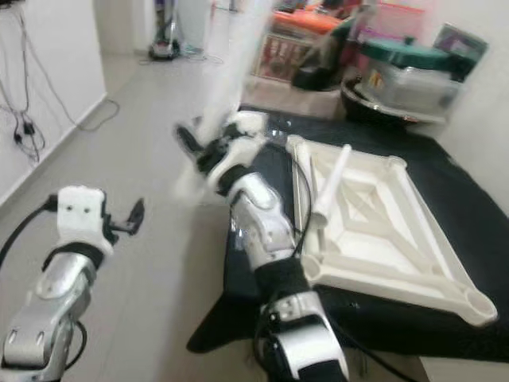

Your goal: Building children table

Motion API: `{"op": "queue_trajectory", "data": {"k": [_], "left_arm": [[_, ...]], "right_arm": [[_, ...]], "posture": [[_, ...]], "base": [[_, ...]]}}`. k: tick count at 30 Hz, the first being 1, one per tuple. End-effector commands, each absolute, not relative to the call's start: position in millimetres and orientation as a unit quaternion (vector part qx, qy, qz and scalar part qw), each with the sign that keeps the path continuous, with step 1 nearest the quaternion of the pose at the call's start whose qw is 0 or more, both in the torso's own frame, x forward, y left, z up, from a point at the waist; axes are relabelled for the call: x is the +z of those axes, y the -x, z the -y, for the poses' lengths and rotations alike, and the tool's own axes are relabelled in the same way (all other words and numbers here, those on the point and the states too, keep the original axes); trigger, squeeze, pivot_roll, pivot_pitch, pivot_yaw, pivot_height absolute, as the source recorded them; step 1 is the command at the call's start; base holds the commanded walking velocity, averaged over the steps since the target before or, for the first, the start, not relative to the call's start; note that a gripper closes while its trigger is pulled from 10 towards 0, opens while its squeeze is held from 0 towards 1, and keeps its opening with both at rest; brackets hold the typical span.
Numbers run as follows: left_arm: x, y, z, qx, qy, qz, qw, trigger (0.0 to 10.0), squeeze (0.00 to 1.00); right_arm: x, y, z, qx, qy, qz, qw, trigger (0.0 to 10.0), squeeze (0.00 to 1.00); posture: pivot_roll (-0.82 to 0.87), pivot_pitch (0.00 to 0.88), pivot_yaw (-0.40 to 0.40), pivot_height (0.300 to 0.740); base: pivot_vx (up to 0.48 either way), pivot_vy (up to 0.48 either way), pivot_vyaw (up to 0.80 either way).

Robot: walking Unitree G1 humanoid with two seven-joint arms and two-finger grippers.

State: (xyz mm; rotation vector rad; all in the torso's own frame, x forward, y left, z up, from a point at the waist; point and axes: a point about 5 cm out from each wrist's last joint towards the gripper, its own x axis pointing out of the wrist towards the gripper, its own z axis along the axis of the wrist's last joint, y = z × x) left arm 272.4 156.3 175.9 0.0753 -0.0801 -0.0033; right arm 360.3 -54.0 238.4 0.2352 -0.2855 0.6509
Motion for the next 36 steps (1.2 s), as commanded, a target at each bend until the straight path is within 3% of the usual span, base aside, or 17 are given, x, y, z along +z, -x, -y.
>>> {"op": "queue_trajectory", "data": {"k": [1, 12, 16, 19, 24, 29, 32, 36], "left_arm": [[175, -273, -150, -0.012, -0.041, 0.037, 0.998, 10.0, 0.00], [172, -274, -149, -0.012, -0.044, 0.036, 0.998, 10.0, 0.00], [168, -274, -148, -0.015, -0.051, 0.030, 0.998, 10.0, 0.00], [168, -274, -147, -0.016, -0.052, 0.030, 0.998, 10.0, 0.00], [164, -273, -146, -0.018, -0.057, 0.026, 0.998, 10.0, 0.00], [163, -274, -145, -0.018, -0.058, 0.025, 0.998, 10.0, 0.00], [163, -274, -144, -0.016, -0.059, 0.026, 0.998, 10.0, 0.00], [164, -275, -144, -0.015, -0.059, 0.027, 0.998, 10.0, 0.00]], "right_arm": [[236, -364, 67, 0.296, -0.118, 0.135, 0.938, 10.0, 0.00], [233, -370, 77, 0.255, -0.104, 0.134, 0.952, 10.0, 0.00], [235, -385, 111, 0.162, -0.070, 0.133, 0.975, 10.0, 0.00], [235, -386, 114, 0.155, -0.070, 0.133, 0.976, 10.0, 0.00], [247, -395, 154, 0.108, -0.041, 0.140, 0.983, 10.0, 0.00], [243, -397, 166, 0.095, -0.026, 0.126, 0.987, 10.0, 0.00], [232, -403, 186, 0.060, -0.026, 0.095, 0.993, 10.0, 0.00], [223, -404, 187, 0.056, -0.033, 0.076, 0.995, 10.0, 0.00]], "posture": [[0.15, 0.000, -0.101, 0.740], [0.15, 0.000, -0.104, 0.740], [0.15, 0.000, -0.107, 0.740], [0.15, 0.000, -0.107, 0.740], [0.13, 0.000, -0.107, 0.740], [0.13, 0.000, -0.109, 0.740], [0.12, 0.000, -0.109, 0.740], [0.13, 0.000, -0.113, 0.740]], "base": [[0.244, 0.000, 0.00], [0.022, 0.000, 0.00], [0.000, 0.000, 0.00], [0.000, 0.000, 0.00], [0.000, 0.000, 0.00], [0.000, 0.000, 0.00], [0.000, 0.000, 0.00], [0.000, 0.000, 0.00]]}}
